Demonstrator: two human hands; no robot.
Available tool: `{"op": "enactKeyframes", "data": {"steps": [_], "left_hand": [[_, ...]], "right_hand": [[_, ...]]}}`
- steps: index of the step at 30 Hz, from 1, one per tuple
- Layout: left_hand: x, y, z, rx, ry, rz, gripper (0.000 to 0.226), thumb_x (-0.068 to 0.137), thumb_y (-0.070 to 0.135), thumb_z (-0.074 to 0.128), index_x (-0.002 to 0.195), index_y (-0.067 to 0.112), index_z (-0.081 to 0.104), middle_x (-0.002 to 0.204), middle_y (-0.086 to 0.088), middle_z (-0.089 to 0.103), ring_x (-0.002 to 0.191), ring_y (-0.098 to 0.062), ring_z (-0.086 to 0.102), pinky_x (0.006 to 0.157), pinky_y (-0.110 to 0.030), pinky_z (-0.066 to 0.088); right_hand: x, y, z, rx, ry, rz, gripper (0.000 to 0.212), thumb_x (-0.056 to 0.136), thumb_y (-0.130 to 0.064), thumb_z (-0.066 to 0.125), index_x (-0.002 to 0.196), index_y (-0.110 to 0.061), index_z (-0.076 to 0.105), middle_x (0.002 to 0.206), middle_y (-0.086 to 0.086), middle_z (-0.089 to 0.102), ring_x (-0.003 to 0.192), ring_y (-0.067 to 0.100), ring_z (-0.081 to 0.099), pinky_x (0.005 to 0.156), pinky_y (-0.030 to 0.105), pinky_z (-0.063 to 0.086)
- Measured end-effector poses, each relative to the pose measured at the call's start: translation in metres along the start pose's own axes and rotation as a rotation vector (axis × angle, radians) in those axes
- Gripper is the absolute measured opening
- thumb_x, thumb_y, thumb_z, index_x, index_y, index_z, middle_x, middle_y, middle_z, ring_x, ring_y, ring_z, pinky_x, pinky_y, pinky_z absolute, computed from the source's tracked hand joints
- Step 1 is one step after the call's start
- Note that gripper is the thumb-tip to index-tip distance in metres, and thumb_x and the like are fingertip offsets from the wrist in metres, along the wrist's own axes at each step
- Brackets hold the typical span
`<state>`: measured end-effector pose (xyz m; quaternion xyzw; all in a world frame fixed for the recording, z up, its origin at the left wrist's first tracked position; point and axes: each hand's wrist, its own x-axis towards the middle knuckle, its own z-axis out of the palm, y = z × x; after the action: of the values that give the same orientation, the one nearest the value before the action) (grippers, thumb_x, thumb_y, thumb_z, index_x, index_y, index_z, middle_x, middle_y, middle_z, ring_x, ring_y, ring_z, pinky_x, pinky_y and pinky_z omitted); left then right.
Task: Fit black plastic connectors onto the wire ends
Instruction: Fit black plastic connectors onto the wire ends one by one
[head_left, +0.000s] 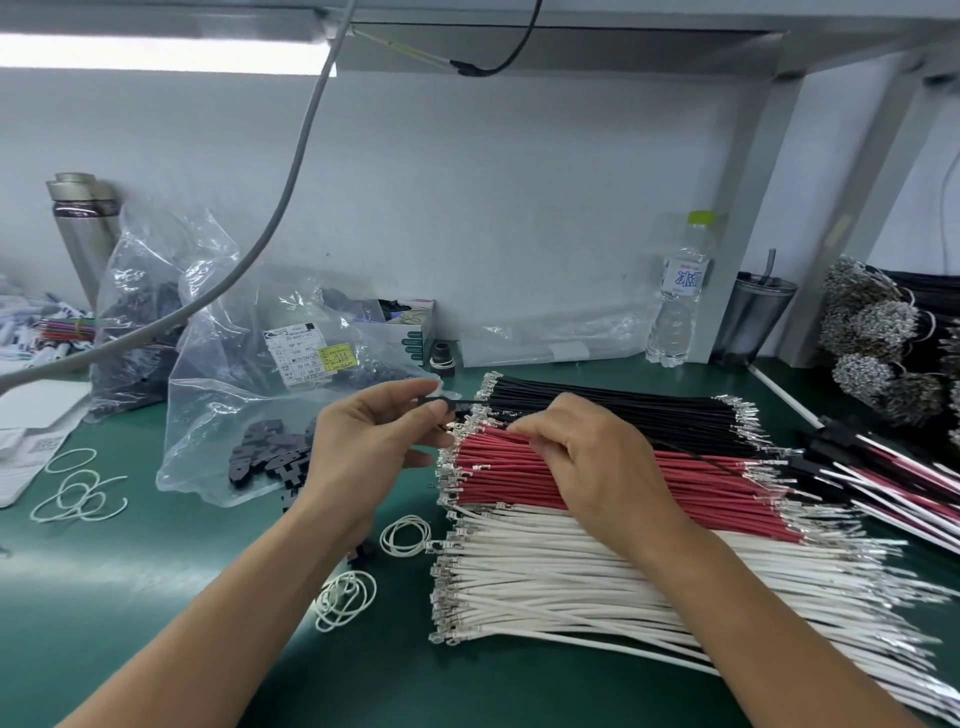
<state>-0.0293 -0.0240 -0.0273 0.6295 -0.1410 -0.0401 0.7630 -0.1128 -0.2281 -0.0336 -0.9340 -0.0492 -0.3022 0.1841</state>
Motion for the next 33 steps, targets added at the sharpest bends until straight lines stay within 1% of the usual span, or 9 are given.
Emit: {"op": "enactKeyframes", "data": {"steps": [2,6,8,11,13,17,21,27,33], "left_hand": [[0.0,0.003,-0.001,-0.079,-0.036,-0.048,0.03,0.076,0.017,0.083,0.105,0.011,0.079,0.094,-0.016,0.079,0.077,-0.026,0.078,0.059,-0.026,0.061],[-0.004,0.006,0.0,-0.164,-0.162,-0.155,0.041,0.058,0.026,0.087,0.095,0.009,0.082,0.099,-0.023,0.078,0.085,-0.03,0.079,0.061,-0.027,0.064],[-0.005,0.007,0.001,-0.195,-0.205,-0.188,0.043,0.056,0.024,0.088,0.095,0.007,0.082,0.1,-0.025,0.077,0.084,-0.029,0.079,0.06,-0.026,0.063],[-0.005,0.009,0.002,-0.231,-0.231,-0.211,0.043,0.057,0.022,0.087,0.096,0.005,0.081,0.101,-0.025,0.077,0.083,-0.029,0.079,0.059,-0.026,0.063],[-0.006,0.01,0.002,-0.24,-0.245,-0.214,0.04,0.058,0.021,0.086,0.095,0.006,0.082,0.1,-0.025,0.077,0.082,-0.028,0.079,0.059,-0.027,0.063],[-0.007,0.01,0.001,-0.249,-0.273,-0.215,0.035,0.061,0.019,0.085,0.094,0.007,0.082,0.1,-0.024,0.077,0.082,-0.027,0.079,0.06,-0.026,0.063],[-0.008,0.01,0.002,-0.264,-0.309,-0.229,0.032,0.067,0.016,0.083,0.097,0.006,0.081,0.1,-0.024,0.077,0.081,-0.028,0.079,0.059,-0.026,0.063],[-0.008,0.009,0.002,-0.276,-0.347,-0.23,0.032,0.067,0.019,0.083,0.097,0.007,0.082,0.099,-0.024,0.077,0.081,-0.027,0.079,0.058,-0.025,0.062],[-0.008,0.009,0.002,-0.275,-0.357,-0.228,0.032,0.068,0.019,0.083,0.098,0.006,0.082,0.098,-0.023,0.078,0.08,-0.026,0.079,0.058,-0.025,0.062]], "right_hand": [[0.0,-0.001,-0.006,0.047,0.011,-0.011,0.022,0.099,-0.02,0.061,0.111,-0.034,0.073,0.093,-0.017,0.058,0.081,0.004,0.058,0.07,0.025,0.05],[-0.003,-0.003,-0.017,0.07,0.082,0.007,0.003,0.091,-0.036,0.071,0.091,-0.036,0.073,0.086,-0.019,0.058,0.077,0.004,0.059,0.066,0.024,0.047],[-0.005,-0.002,-0.022,0.101,0.111,0.001,0.003,0.087,-0.038,0.075,0.085,-0.036,0.074,0.083,-0.019,0.059,0.077,0.005,0.06,0.066,0.025,0.047],[-0.006,-0.003,-0.027,0.151,0.113,0.002,0.007,0.085,-0.036,0.078,0.08,-0.034,0.072,0.082,-0.018,0.06,0.078,0.007,0.061,0.068,0.032,0.05],[-0.007,-0.006,-0.027,0.174,0.097,-0.012,0.006,0.088,-0.029,0.076,0.084,-0.032,0.072,0.084,-0.017,0.06,0.081,0.007,0.061,0.071,0.035,0.052],[-0.006,-0.012,-0.028,0.218,0.102,-0.025,0.009,0.095,-0.023,0.067,0.099,-0.028,0.073,0.088,-0.019,0.06,0.087,0.006,0.061,0.076,0.031,0.051],[-0.007,-0.015,-0.029,0.181,0.091,-0.002,0.007,0.096,-0.026,0.065,0.096,-0.029,0.071,0.086,-0.019,0.06,0.084,0.005,0.059,0.074,0.034,0.051],[-0.008,-0.018,-0.03,0.192,0.051,0.008,0.008,0.096,-0.025,0.064,0.092,-0.029,0.069,0.087,-0.017,0.062,0.084,0.005,0.06,0.075,0.038,0.051],[-0.007,-0.019,-0.031,0.166,0.018,0.045,0.009,0.097,-0.026,0.062,0.093,-0.03,0.069,0.088,-0.019,0.062,0.086,0.003,0.059,0.077,0.035,0.05]]}}
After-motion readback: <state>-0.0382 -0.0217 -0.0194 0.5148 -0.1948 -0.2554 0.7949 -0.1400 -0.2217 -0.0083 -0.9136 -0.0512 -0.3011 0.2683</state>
